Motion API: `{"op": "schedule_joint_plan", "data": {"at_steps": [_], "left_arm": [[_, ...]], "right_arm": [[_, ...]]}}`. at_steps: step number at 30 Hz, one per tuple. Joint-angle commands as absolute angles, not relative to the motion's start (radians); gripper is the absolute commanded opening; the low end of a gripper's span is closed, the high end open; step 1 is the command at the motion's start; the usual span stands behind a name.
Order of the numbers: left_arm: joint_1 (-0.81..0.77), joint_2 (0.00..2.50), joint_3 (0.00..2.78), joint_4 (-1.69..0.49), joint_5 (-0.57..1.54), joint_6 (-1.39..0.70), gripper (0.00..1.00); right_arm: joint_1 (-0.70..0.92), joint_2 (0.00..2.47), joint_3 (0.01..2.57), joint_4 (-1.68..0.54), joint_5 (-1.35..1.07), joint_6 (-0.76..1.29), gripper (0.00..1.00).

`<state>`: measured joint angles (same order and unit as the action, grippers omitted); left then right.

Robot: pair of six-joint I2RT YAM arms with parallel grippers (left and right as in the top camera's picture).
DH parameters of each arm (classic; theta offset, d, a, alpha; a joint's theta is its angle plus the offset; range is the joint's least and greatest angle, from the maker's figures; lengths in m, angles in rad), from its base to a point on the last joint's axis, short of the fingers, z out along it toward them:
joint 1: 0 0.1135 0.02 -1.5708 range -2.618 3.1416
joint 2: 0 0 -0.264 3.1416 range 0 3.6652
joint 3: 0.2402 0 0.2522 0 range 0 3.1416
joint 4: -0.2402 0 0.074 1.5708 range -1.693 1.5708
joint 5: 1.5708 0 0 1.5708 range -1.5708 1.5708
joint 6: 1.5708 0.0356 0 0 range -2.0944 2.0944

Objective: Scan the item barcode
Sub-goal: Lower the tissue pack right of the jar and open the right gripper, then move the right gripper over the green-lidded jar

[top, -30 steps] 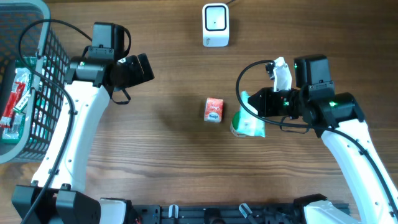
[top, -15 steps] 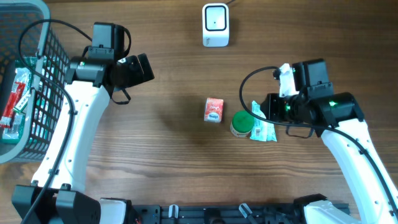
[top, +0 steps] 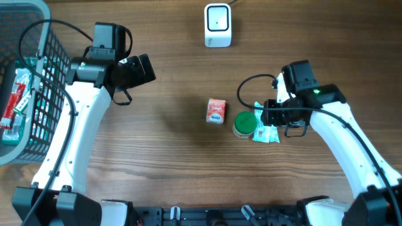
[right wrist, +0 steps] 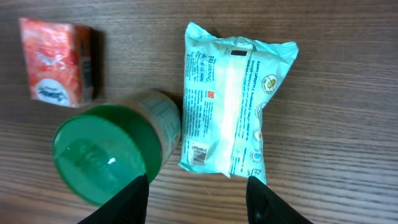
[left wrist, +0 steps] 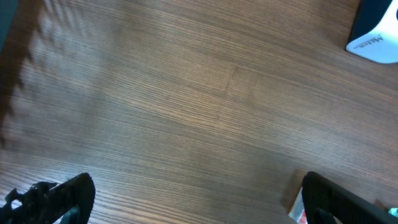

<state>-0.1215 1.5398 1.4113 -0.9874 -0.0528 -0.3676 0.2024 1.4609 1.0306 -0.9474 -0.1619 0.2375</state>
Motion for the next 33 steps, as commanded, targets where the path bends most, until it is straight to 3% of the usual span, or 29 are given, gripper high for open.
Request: {"op": "schedule_joint_plan", "data": {"at_steps": [1, 8, 12, 15, 33], "left_arm": [[-0.12, 1.532, 1.412, -0.984, -0.042, -0.351, 1.0], [-0.12, 1.532, 1.412, -0.984, -0.042, -0.351, 1.0], [-0.12, 1.532, 1.412, -0.984, -0.042, -0.351, 1.0], [-0.12, 1.532, 1.412, -0.984, -0.042, -0.351, 1.0], [-0.12, 1.532, 1.412, -0.984, -0.042, -0.351, 1.0]], "right_arm": [[0.205, 1.494, 1.023, -0.919, -0.165, 0.246, 0.51], [0.202, 1.493, 1.203, -1.004, -0.207, 0.247, 0.6], [0.205, 1.493, 1.326, -1.084, -0.218, 0.327, 0.76], [0.217, 1.493, 1.348, -1.107, -0.216, 0.413, 1.0], [0.419, 1.5, 1.065, -0.917, -0.131, 0.834, 0.99]]}}
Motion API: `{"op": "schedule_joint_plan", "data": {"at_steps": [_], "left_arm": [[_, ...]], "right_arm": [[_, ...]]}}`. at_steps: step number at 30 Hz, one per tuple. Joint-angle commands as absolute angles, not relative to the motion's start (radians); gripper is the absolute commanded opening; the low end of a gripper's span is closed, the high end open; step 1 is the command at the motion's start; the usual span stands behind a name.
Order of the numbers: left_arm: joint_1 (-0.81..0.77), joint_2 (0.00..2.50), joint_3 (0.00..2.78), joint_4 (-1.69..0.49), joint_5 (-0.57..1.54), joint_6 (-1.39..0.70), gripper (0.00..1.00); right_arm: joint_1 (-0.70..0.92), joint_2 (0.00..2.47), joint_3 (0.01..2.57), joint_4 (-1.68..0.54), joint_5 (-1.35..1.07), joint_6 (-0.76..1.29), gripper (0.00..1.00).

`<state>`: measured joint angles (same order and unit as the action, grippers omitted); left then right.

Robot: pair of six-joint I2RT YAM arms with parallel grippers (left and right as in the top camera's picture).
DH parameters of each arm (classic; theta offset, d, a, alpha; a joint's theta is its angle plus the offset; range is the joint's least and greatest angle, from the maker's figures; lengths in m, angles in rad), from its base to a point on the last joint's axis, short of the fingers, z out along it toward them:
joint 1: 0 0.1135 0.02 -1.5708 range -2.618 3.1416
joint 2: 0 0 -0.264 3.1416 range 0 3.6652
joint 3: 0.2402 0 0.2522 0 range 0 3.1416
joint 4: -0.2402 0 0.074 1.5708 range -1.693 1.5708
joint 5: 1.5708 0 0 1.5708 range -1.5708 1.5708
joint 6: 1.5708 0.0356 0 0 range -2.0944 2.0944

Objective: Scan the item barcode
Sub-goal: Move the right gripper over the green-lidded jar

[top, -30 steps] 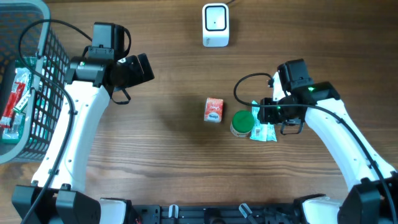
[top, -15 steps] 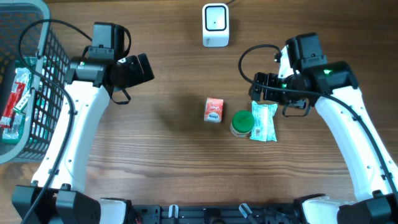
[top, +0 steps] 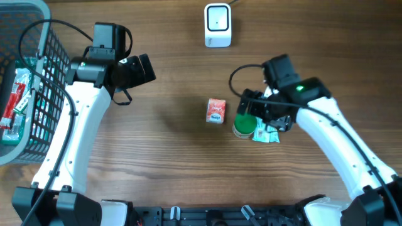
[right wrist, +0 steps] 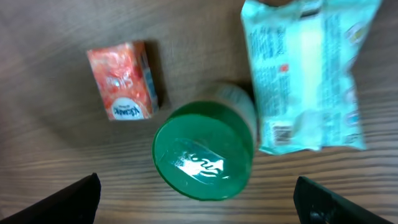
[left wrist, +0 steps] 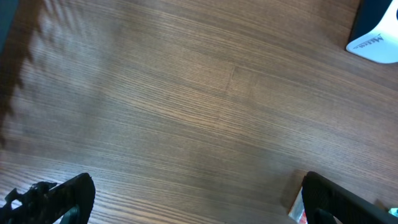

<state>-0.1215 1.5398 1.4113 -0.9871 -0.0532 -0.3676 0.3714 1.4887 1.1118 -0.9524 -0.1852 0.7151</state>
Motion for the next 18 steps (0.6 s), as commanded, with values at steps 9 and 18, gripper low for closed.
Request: {"op": "schedule_joint_plan", "data": {"at_steps": [9, 18], "left_arm": [[-0.12, 1.532, 1.412, -0.984, -0.042, -0.351, 1.0], [-0.12, 1.532, 1.412, -0.984, -0.042, -0.351, 1.0]], "right_arm": [[0.49, 1.5, 1.05, -0.87, 0.018, 0.892, 1.0], [0.515, 1.543, 1.024, -0.874, -0.008, 0.901, 0.99]]}}
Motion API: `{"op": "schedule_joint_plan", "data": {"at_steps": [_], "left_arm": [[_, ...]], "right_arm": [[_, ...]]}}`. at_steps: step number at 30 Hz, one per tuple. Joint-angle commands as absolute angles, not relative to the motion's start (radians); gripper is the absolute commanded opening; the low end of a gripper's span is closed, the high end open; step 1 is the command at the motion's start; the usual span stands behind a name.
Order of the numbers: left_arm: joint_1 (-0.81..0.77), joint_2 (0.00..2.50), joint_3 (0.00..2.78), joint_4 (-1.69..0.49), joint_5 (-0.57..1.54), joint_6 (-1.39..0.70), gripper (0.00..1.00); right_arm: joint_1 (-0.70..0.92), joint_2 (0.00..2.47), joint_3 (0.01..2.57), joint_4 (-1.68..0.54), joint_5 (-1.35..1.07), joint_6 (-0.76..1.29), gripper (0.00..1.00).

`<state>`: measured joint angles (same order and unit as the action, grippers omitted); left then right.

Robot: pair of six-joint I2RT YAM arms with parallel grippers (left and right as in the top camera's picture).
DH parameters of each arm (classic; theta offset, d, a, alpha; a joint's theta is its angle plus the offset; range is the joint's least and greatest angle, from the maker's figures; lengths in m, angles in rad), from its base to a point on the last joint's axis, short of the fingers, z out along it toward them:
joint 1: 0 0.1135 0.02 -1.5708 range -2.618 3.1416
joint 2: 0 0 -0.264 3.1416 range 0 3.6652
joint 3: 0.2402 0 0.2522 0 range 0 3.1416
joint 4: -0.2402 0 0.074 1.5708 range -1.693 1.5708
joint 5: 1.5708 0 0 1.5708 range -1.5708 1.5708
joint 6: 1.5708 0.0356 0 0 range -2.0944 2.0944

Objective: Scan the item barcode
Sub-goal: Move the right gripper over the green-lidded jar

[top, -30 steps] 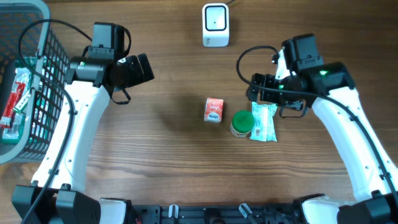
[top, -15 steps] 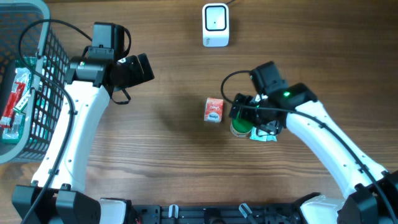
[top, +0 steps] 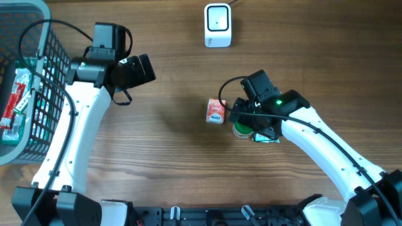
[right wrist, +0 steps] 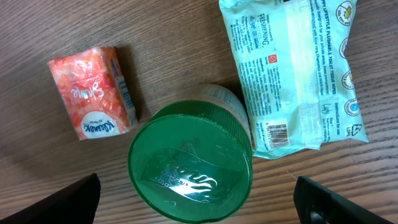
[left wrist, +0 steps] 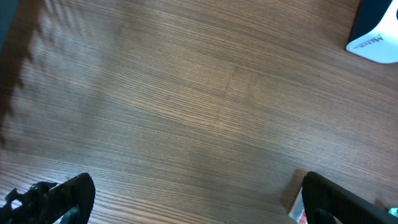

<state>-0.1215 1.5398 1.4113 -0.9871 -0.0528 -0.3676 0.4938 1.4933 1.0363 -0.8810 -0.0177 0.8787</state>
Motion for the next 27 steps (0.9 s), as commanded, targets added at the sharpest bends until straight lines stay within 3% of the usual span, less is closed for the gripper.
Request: {"op": "schedule_joint_plan", "data": {"at_steps": [1, 9, 15, 19, 27], "left_arm": [[-0.12, 1.532, 1.412, -0.984, -0.042, -0.351, 1.0], [-0.12, 1.532, 1.412, -0.984, -0.042, -0.351, 1.0], [-0.12, 1.532, 1.412, -0.984, -0.042, -0.351, 1.0], [-0.12, 1.532, 1.412, -0.984, -0.042, -0.351, 1.0], [-0.12, 1.532, 1.412, -0.984, -0.042, -0.351, 1.0]], "right_arm": [[0.523, 1.554, 1.024, -0.869, -0.008, 0.902, 0.99], [0.565, 1.657, 1.024, -0.842, 0.034, 0.862, 0.92], [0.562, 1.656, 1.053, -0.823, 0.034, 0.689, 0.5], [0.562, 1.656, 1.07, -0.817, 0.034, 0.623, 0.5], [0.562, 1.655, 1.095, -0.855, 0.011, 0.13, 0.51]]}}
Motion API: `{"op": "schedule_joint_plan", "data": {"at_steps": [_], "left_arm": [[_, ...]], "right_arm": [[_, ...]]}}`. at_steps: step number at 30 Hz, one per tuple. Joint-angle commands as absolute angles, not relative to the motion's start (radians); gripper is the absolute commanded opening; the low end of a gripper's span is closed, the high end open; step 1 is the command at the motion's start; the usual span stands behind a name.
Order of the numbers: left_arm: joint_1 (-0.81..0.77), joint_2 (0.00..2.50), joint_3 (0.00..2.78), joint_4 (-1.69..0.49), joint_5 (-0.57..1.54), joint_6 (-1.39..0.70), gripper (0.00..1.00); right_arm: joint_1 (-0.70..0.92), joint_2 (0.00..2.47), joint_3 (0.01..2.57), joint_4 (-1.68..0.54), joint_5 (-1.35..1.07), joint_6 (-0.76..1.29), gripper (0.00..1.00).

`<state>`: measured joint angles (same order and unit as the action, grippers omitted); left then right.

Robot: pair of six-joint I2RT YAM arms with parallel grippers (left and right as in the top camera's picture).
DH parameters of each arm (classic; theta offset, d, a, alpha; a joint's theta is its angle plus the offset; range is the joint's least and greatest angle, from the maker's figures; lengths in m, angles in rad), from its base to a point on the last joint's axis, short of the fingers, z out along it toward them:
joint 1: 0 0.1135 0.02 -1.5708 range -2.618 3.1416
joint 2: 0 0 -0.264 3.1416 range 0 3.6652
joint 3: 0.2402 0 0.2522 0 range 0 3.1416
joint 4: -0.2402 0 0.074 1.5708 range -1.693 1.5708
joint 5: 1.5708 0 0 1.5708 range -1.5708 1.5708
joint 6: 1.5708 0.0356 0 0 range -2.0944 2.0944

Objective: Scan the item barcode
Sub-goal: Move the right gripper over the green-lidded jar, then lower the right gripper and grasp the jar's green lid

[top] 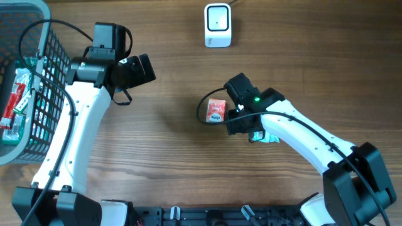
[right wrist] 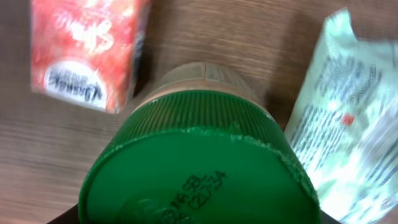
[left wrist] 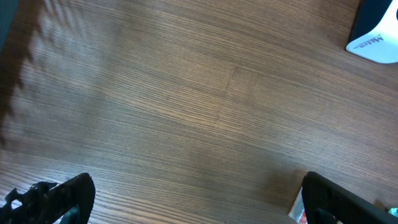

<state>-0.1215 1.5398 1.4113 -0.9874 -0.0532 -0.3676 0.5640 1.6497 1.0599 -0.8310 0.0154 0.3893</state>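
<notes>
A jar with a green lid (right wrist: 199,162) stands on the wooden table and fills the lower half of the right wrist view. My right gripper (top: 242,120) is directly over it, and only the dark tips of its fingers show, one at each side of the lid. An orange carton (top: 216,110) lies just left of the jar, and a pale green wipes packet (right wrist: 348,112) lies to its right. The white barcode scanner (top: 218,25) stands at the far edge. My left gripper (left wrist: 199,202) hangs open over bare wood, far from the items.
A grey wire basket (top: 38,69) with packaged goods stands at the left edge, beside my left arm. A corner of the scanner (left wrist: 376,31) shows at the upper right of the left wrist view. Bare wood lies between the items and the scanner.
My right gripper has come down close over the green lid, which now fills the space between its fingers. The right arm has shifted slightly left. The left arm and the items have stayed put.
My right gripper first hung over the wipes packet, fingers fairly close together. It was then further left, opened wide above the jar and carton. After that it centred over the green lid, and now it sits low around it. The left arm has not moved.
</notes>
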Motion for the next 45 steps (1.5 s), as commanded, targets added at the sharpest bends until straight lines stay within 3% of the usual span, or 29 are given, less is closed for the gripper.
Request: {"op": "schedule_joint_plan", "data": {"at_steps": [1, 5, 6, 18, 29, 37, 40, 45], "left_arm": [[-0.12, 1.532, 1.412, -0.984, -0.042, -0.351, 1.0], [-0.12, 1.532, 1.412, -0.984, -0.042, -0.351, 1.0], [-0.12, 1.532, 1.412, -0.984, -0.042, -0.351, 1.0], [-0.12, 1.532, 1.412, -0.984, -0.042, -0.351, 1.0], [-0.12, 1.532, 1.412, -0.984, -0.042, -0.351, 1.0], [-0.12, 1.532, 1.412, -0.984, -0.042, -0.351, 1.0], [-0.12, 1.532, 1.412, -0.984, -0.042, -0.351, 1.0], [-0.12, 1.532, 1.412, -0.984, -0.042, -0.351, 1.0]], "right_arm": [[0.562, 1.655, 1.096, -0.871, 0.024, 0.096, 0.53], [0.562, 1.654, 1.115, -0.902, 0.067, 0.097, 0.76], [0.562, 1.654, 1.131, -0.902, 0.067, 0.15, 1.0], [0.562, 1.663, 1.184, -0.884, 0.064, 0.647, 1.0], [0.562, 1.666, 1.123, -0.841, -0.042, 0.766, 1.0], [0.562, 1.666, 1.087, -0.826, -0.031, 1.051, 0.99], [0.563, 1.666, 1.087, -0.827, -0.027, 1.054, 0.97], [0.563, 1.666, 1.087, -0.82, -0.015, 1.055, 0.84]]}}
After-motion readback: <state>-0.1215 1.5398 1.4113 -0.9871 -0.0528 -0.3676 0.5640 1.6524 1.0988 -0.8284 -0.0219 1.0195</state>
